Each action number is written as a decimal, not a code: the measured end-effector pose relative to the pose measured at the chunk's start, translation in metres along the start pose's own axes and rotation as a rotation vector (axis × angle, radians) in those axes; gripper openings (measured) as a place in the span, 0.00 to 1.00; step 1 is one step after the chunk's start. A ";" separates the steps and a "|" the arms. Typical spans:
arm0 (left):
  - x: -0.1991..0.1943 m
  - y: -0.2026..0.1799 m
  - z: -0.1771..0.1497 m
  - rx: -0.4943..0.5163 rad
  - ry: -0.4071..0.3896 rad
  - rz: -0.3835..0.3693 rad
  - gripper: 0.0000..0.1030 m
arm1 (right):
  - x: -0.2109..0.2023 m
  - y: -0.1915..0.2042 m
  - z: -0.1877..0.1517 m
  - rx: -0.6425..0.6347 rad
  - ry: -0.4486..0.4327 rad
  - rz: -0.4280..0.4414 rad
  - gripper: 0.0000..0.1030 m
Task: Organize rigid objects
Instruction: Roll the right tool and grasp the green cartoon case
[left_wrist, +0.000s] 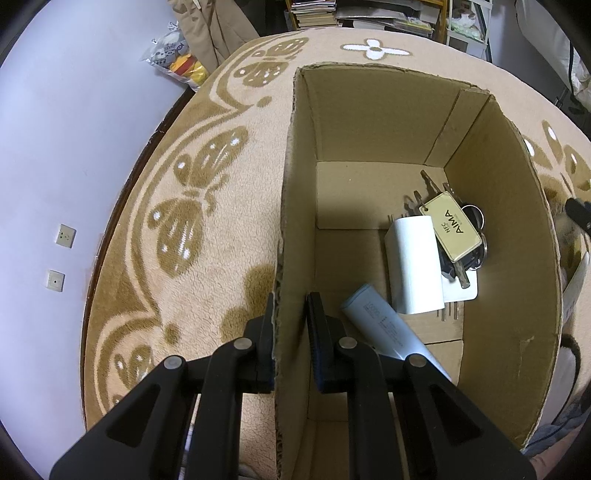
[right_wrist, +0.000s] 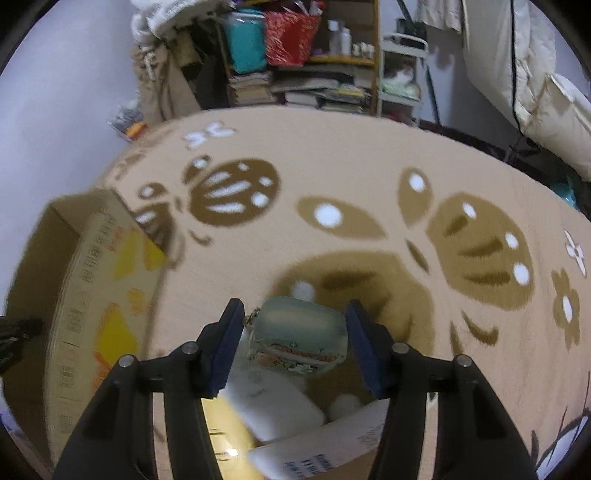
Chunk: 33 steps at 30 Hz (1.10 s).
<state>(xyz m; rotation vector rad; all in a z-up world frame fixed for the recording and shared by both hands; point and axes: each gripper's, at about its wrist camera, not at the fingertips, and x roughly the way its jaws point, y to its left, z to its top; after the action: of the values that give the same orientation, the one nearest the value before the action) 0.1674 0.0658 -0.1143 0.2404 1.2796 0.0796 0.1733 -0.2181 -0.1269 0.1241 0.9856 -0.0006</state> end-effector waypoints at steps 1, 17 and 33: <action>0.000 0.000 0.000 0.000 0.000 -0.001 0.14 | -0.002 0.005 0.004 -0.002 -0.009 0.013 0.56; 0.000 0.000 0.000 -0.004 0.002 -0.005 0.14 | 0.002 0.027 0.031 -0.008 0.033 0.050 0.27; 0.000 0.001 0.002 -0.004 0.003 -0.006 0.14 | 0.068 -0.025 0.033 0.107 0.076 -0.086 0.79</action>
<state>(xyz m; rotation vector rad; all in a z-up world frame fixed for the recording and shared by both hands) 0.1689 0.0664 -0.1133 0.2338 1.2830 0.0776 0.2368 -0.2428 -0.1686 0.1807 1.0669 -0.1284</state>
